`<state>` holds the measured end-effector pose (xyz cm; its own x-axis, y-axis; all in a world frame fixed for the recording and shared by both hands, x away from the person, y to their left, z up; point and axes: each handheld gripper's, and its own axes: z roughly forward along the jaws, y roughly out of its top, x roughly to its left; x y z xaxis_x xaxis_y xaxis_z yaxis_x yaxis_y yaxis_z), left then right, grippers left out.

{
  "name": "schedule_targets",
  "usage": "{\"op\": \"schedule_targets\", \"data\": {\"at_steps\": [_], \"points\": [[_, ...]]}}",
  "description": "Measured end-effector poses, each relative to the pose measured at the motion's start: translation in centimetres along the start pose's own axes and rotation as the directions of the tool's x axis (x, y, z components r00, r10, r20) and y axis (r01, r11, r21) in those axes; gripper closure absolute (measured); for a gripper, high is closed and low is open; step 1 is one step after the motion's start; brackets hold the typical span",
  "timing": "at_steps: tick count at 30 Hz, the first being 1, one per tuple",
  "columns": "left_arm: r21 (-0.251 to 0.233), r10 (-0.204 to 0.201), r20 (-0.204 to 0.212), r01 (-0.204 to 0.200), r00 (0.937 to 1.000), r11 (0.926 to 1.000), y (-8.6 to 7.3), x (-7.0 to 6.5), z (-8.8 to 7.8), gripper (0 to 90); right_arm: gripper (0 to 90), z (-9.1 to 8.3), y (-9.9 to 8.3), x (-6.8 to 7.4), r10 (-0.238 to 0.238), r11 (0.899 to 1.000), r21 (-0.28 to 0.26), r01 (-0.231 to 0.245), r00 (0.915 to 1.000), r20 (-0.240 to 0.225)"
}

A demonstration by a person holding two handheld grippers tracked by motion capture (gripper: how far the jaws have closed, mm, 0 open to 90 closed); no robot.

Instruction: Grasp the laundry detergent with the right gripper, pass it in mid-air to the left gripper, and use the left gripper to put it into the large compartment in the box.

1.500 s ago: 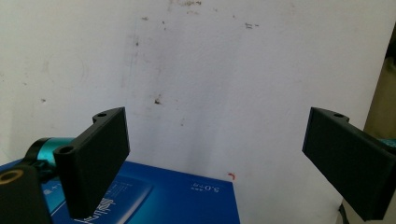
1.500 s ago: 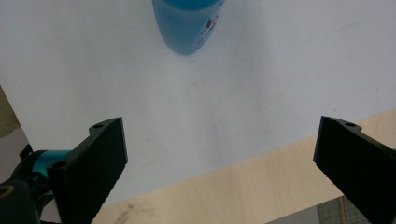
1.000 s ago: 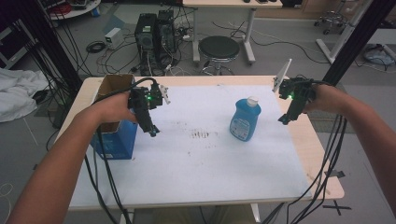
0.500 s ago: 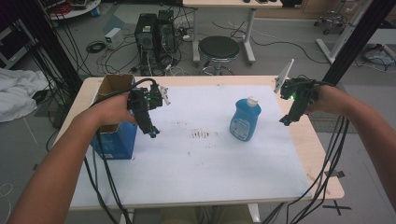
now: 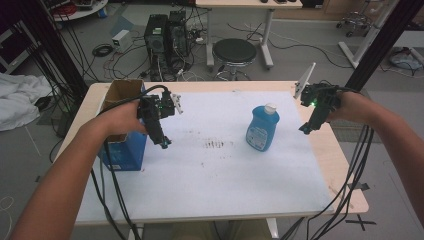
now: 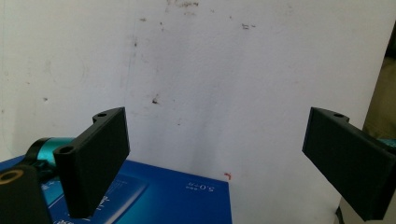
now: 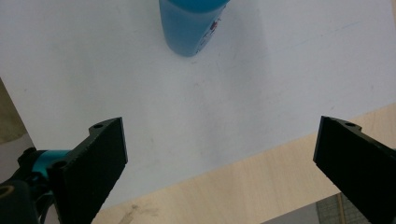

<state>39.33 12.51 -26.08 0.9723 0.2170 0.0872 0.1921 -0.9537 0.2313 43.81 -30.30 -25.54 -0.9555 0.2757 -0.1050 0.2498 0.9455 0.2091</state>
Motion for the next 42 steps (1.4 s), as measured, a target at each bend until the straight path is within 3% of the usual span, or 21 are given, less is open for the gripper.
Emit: {"op": "schedule_targets", "data": {"at_steps": [11, 18, 24, 30, 42], "points": [[-0.003, 0.008, 0.004, -0.008, 1.0, 1.0, 0.2, 0.3, 0.4, 7.4, 1.8, 0.2, 0.2, 0.2, 0.01, 1.0, -0.011, -0.01, 0.9999, 0.002], [-0.002, 0.003, 0.002, -0.003, 1.0, 1.0, 0.2, 0.5, 0.5, 7.4, 1.8, 0.3, -0.2, 0.1, 0.034, 0.998, -0.059, -0.035, 0.9993, -0.015], [-0.005, 0.001, 0.002, -0.001, 1.0, 1.0, 0.2, 0.5, 0.4, 7.4, 1.8, 0.8, -0.4, 0.0, 0.091, 0.989, -0.116, -0.094, 0.9954, -0.029], [-0.007, 0.0, -0.001, 0.0, 1.0, 1.0, 0.0, 0.5, 0.3, 7.4, 1.9, 1.5, -0.6, 0.1, 0.141, 0.973, -0.178, -0.148, 0.9885, -0.055], [-0.013, 0.003, -0.003, -0.003, 1.0, 0.9999, 0.1, 0.5, 0.4, 7.4, 1.8, 2.4, -1.1, 0.8, 0.218, 0.951, -0.21, -0.227, 0.9739, -0.064]]}}
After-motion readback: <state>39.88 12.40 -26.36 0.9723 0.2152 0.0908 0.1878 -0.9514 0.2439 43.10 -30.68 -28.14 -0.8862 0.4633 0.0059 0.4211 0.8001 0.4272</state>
